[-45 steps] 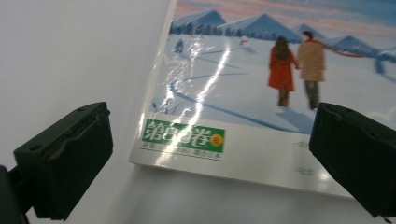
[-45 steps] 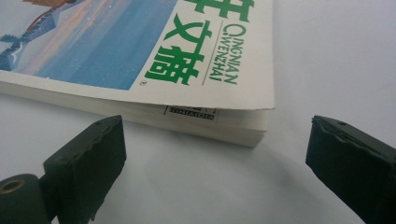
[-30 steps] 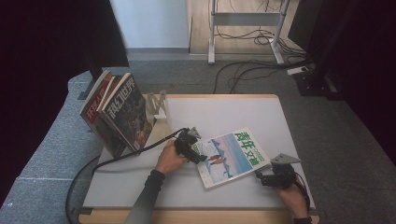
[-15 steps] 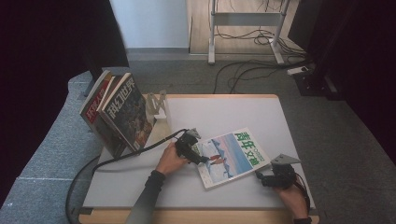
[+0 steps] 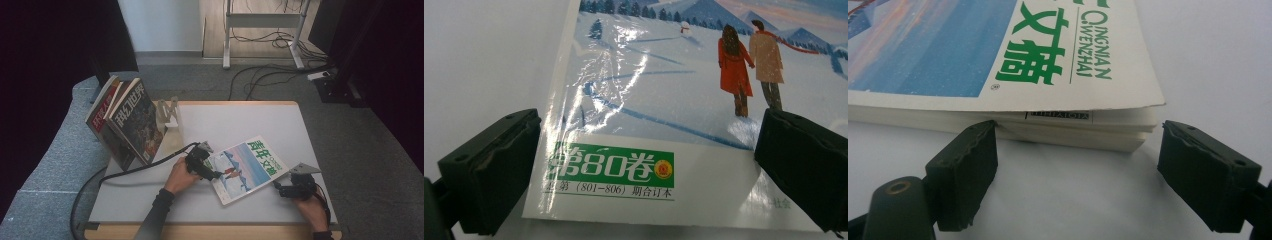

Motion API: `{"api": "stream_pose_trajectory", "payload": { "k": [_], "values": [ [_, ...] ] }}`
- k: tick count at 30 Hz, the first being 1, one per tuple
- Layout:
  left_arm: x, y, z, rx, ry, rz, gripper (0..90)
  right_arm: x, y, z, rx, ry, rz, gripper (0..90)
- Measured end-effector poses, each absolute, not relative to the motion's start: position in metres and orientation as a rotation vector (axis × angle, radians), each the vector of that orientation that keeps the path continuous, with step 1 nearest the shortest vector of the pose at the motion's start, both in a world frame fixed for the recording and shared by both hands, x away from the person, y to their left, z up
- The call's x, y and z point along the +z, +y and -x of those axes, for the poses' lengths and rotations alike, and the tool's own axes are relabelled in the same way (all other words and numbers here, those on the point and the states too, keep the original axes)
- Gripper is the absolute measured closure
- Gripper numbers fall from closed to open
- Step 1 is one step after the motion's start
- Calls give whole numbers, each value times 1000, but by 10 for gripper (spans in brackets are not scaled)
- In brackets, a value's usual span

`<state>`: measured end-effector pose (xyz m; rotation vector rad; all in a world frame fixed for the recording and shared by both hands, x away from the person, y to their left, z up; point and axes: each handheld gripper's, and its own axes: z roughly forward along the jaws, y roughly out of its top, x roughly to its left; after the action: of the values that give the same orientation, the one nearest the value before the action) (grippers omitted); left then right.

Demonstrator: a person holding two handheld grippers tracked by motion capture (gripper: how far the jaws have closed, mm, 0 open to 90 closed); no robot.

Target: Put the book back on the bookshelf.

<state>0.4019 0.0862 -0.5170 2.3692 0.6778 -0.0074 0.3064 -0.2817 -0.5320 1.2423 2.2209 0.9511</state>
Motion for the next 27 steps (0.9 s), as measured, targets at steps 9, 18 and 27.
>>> {"api": "stream_pose_trajectory", "payload": {
  "k": [9, 18, 27],
  "values": [
    [-517, 95, -384, -1, 691, -2367, 0, -531, -280, -319, 963, 2209, -1271, 135],
    [-514, 100, -368, 19, 683, -2391, 0, -529, -277, -329, 940, 2228, -1265, 126],
    [-512, 106, -351, 22, 663, -2417, 0, -528, -275, -342, 945, 2235, -1282, 126]
  ]
}}
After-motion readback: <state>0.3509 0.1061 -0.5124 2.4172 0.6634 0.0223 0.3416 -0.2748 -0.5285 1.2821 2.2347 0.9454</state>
